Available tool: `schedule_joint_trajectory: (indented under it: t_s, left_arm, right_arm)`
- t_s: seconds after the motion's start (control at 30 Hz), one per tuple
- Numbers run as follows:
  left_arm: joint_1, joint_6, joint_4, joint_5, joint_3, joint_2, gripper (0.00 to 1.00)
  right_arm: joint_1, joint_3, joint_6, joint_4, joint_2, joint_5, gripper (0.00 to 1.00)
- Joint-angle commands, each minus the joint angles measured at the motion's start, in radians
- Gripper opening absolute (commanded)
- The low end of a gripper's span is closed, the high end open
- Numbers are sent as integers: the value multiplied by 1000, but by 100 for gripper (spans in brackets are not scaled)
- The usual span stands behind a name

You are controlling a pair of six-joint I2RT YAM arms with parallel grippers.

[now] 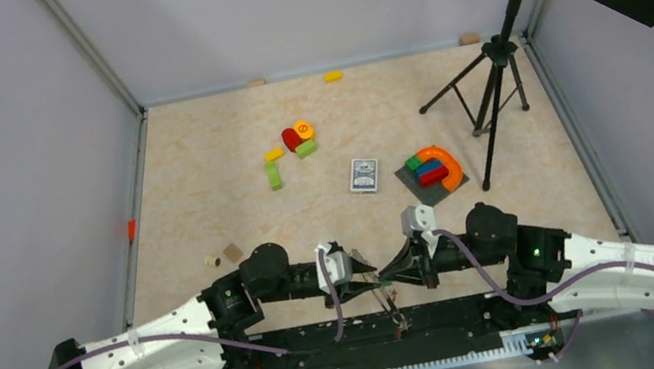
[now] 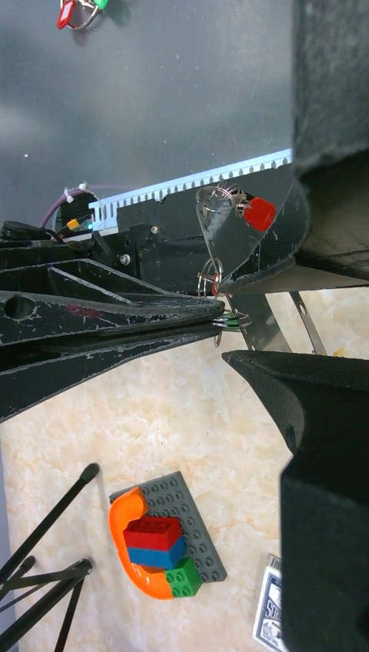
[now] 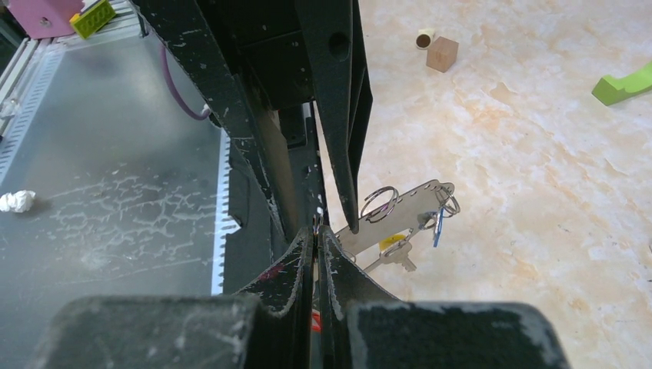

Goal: Remove the keys from the keyring

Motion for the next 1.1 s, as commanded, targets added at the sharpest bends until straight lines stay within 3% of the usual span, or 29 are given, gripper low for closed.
schedule_joint_trajectory:
  t_s: [0.0,0.33,0.63,0.97,1.07]
  left_arm:
    - [-1,-5,27,3,34,12,36]
    - [-2,-9,26,-1,32,11,36]
    - [-1,1,11,15,44,26,21]
    - [-1,-7,5,0,44,32,17]
    - [-1,-9,15,-14,41,30,8]
  right_arm:
    - [3,73,11,98,-5,-19,0]
    - [4,73,9,106,-2,-28,0]
    - [4,76,10,101,-5,-28,0]
    - [5,76,6,110,-3,-29,0]
    - [4,73,6,113,-3,-30,0]
